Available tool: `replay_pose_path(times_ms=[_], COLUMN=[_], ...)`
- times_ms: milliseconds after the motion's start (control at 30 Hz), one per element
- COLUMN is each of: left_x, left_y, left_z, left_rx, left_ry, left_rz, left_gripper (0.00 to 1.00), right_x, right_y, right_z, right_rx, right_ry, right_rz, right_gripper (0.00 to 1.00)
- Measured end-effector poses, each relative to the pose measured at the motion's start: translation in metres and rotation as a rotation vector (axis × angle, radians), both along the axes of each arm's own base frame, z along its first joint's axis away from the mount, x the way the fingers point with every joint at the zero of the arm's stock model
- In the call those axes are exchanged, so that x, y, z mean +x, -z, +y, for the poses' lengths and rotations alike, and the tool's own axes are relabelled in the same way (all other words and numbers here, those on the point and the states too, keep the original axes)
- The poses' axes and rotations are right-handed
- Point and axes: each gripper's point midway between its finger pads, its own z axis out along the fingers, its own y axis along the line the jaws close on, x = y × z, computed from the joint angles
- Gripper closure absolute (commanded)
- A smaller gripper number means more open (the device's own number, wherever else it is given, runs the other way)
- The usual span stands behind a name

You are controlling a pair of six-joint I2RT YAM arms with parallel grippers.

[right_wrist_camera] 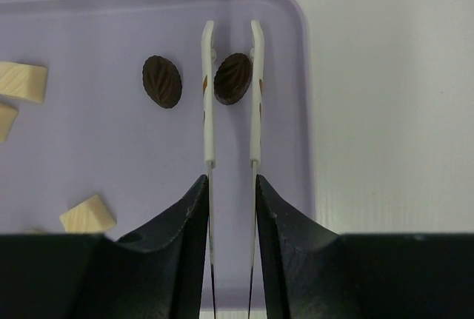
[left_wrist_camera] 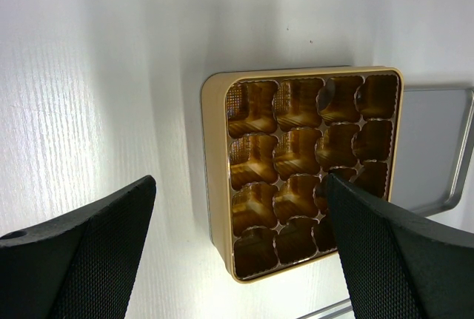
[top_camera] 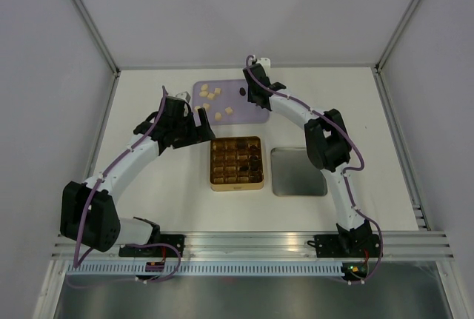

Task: Pack the chocolate
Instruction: Pick up the fake chocolate from the plate.

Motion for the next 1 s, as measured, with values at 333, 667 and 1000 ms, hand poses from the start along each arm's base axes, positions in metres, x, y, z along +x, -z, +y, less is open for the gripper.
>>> replay_pose_path(times_ms=[333, 667, 1000], left_x=[0.000, 0.000, 0.000], left_y=[0.000, 0.000, 0.000], left_z=[0.000, 0.000, 0.000], left_rx=[0.000, 0.000, 0.000], left_ry=[0.000, 0.000, 0.000], left_rz=[0.000, 0.000, 0.000], left_gripper=[0.00, 0.00, 0.00], right_x=[-0.006, -0.009, -0.017], right_y=[0.001, -0.019, -0.015], right_z=[0.000, 0.004, 0.003], right_rx=[0.007, 0.053, 0.054], right_ry=[-0.004, -0.005, -0.005], right_rz=[0.029, 0.016, 0.055], right_gripper=[0.65, 0.65, 0.64])
